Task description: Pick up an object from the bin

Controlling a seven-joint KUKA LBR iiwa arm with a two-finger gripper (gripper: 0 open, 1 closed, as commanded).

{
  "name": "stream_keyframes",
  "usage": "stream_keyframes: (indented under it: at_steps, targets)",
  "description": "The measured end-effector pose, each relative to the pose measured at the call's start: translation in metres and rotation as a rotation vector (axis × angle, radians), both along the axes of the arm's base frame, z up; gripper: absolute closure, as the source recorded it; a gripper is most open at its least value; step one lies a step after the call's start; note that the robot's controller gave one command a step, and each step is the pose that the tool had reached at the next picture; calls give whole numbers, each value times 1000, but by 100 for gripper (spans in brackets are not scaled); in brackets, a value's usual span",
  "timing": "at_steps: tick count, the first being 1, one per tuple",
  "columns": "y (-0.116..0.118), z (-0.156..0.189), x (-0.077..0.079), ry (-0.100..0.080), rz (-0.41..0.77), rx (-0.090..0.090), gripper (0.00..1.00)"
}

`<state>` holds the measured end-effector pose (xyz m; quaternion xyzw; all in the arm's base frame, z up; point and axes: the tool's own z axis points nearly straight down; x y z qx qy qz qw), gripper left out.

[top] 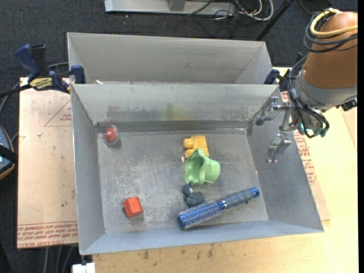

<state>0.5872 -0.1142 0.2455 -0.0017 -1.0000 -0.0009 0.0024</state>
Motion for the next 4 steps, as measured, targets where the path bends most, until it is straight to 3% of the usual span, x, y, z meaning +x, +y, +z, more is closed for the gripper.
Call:
stream_keyframes:
  at_steps: [1,2,3,4]
  targets:
    - [85,-172,-56,-14,503,-4,0]
    - [63,-145,-64,-9,389,-1,0]
    - [149,-146,-93,-5,666,3,0]
    - [161,-172,-84,-7,658,-2,0]
